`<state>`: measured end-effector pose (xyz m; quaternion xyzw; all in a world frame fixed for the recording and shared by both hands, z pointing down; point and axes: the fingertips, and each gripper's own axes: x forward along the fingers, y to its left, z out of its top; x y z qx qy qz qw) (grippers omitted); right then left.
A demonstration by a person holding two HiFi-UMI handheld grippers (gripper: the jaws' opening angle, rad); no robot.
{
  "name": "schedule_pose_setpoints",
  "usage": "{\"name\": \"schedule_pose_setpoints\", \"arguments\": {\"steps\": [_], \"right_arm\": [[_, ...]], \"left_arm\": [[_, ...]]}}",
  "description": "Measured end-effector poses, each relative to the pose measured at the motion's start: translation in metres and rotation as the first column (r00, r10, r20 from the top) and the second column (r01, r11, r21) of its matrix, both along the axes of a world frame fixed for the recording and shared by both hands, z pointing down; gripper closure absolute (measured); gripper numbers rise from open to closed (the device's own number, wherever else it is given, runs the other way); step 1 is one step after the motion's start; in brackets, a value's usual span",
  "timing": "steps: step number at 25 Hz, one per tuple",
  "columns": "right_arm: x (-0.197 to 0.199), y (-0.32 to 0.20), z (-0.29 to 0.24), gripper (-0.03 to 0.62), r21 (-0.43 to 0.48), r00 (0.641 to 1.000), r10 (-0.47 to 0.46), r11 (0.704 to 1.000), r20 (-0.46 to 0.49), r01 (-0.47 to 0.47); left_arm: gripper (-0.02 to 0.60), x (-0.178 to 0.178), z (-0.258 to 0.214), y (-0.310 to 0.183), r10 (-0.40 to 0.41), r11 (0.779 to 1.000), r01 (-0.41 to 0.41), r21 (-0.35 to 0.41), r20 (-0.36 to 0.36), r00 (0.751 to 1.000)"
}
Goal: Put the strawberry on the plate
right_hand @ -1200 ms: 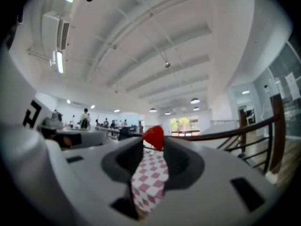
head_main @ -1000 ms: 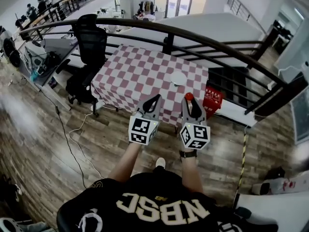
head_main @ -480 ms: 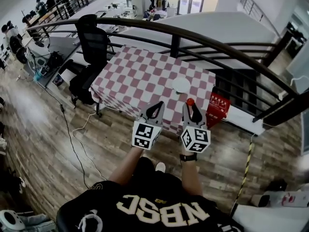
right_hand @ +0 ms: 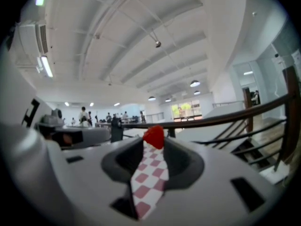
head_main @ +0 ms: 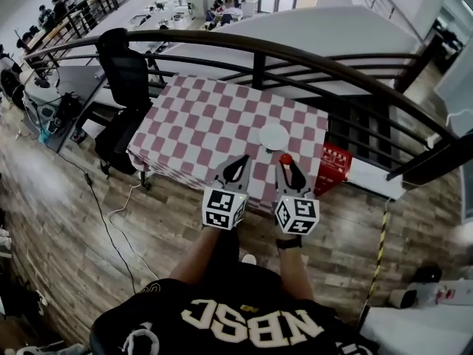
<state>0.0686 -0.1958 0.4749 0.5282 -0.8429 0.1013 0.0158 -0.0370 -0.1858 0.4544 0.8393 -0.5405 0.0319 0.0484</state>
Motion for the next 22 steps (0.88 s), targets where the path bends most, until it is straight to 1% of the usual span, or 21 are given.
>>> {"name": "schedule_pose_setpoints", "arguments": {"steps": [2,6,9,12,14,17,22], "right_arm": [[-0.004,-0.025,0.000,0.461,-0.003,1.000,0.022,1.000,-0.009,-0.022],[-0.024,-0.082,-0.016,0.461,0.020,0.999,0.041,0.999,-0.033,-0.041],[-0.038,-0.120,-0.025,0.461,0.042,0.997,0.067,0.997,-0.049,-0.065],[-0.052,-0.152,-0.022,0.461,0.037,0.994,0.088,0.996,-0.069,-0.086],[-0.061,-0.164,-0.013,0.461,0.022,0.992,0.088,0.996,-0.093,-0.086],[-0.064,-0.180,0.006,0.461,-0.018,0.988,0.104,0.994,-0.116,-0.107],[-0.046,-0.198,0.026,0.461,-0.046,0.979,0.157,0.985,-0.126,-0.164]], "left_arm": [[0.572,-0.004,0.000,-0.025,0.026,1.000,-0.026,0.006,0.013,1.000],[0.572,-0.026,-0.009,-0.085,0.049,0.999,-0.049,0.004,-0.026,0.998],[0.572,-0.042,-0.014,-0.125,0.066,0.998,-0.065,0.021,-0.033,0.997],[0.572,-0.056,-0.011,-0.158,0.082,0.997,-0.081,0.018,-0.038,0.996],[0.572,-0.064,0.002,-0.172,0.095,0.995,-0.095,-0.009,-0.047,0.994],[0.572,-0.074,0.029,-0.190,0.104,0.991,-0.110,-0.077,-0.085,0.991],[0.572,-0.067,0.063,-0.211,0.138,0.977,-0.147,-0.155,-0.062,0.988]]}}
